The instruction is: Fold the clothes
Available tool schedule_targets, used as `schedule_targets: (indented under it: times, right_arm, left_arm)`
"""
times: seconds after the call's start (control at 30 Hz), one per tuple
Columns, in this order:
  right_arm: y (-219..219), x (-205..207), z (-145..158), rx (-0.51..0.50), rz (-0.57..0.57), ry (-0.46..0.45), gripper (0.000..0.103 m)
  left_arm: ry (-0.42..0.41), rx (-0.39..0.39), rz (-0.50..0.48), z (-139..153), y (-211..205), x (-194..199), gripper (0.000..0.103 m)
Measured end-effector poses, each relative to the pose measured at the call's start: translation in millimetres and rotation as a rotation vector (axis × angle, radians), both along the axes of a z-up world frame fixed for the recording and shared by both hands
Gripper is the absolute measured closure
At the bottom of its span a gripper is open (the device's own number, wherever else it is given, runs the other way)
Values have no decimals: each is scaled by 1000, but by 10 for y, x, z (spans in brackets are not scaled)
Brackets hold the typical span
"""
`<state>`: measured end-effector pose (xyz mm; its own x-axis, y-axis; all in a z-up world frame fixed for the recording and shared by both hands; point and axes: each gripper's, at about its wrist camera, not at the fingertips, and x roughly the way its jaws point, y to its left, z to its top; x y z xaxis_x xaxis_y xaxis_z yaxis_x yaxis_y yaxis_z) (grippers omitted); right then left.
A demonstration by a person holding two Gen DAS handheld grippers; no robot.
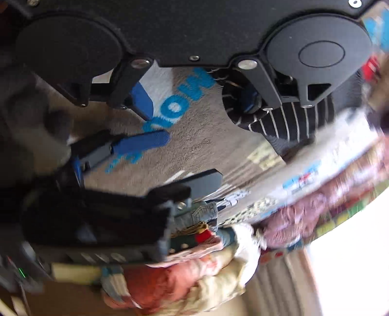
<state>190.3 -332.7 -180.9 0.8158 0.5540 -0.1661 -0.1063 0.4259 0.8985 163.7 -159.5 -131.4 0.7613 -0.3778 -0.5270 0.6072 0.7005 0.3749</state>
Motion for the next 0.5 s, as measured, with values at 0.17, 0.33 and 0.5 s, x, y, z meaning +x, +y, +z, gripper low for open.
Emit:
schedule_targets:
  times: [0.17,0.33,0.5]
  right_arm:
    - [-231,-91,-79,74,-40,14,22]
    - [-350,-148,-131,86,-52,21,22]
    - [-317,-158,-78,40,-18,-1,21]
  left_arm:
    - [-114,219,-1,-81,-103,-135,29]
    - [-177,369,-37,-147,-200,-223,28]
    - [-187,612,-200,-268,-349,-388,27]
